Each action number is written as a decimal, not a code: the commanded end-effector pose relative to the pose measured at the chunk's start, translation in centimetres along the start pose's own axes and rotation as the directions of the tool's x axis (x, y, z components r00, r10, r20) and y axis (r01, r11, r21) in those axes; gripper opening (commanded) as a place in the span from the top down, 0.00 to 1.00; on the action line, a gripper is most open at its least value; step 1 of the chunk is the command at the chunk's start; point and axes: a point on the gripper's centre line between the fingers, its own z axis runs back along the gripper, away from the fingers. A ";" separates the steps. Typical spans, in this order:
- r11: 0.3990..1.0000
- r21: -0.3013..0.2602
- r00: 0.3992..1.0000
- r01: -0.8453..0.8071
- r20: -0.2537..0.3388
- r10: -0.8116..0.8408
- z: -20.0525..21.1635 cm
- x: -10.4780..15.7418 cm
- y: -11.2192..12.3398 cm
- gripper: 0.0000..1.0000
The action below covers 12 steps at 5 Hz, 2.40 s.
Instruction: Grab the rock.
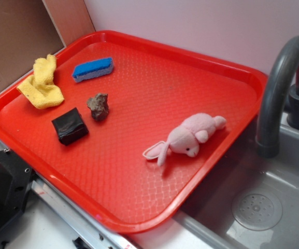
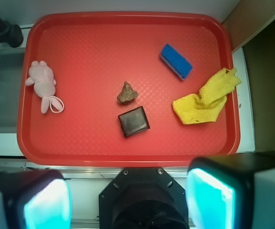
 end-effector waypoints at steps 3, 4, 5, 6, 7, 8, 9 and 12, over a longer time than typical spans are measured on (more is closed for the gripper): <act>0.997 -0.028 0.996 -0.078 0.034 0.079 -2.6 1.8 -1.5 0.00; 0.994 -0.044 0.994 -0.095 0.057 0.098 -4.1 2.2 -4.1 0.00; 0.995 -0.074 0.994 -0.066 0.087 0.073 -6.1 2.9 -6.7 0.00; 0.991 -0.126 0.994 -0.042 0.093 0.054 -8.6 4.6 -8.7 0.00; 0.991 -0.133 0.997 -0.007 0.077 0.017 -11.6 6.4 -10.2 0.00; 0.986 -0.162 0.998 0.027 0.053 -0.018 -13.7 7.6 -11.0 0.00; 0.988 -0.143 0.998 0.057 0.010 -0.056 -16.0 8.9 -12.2 0.00; 0.992 -0.037 0.987 0.124 -0.102 -0.127 -22.2 10.3 -15.8 0.00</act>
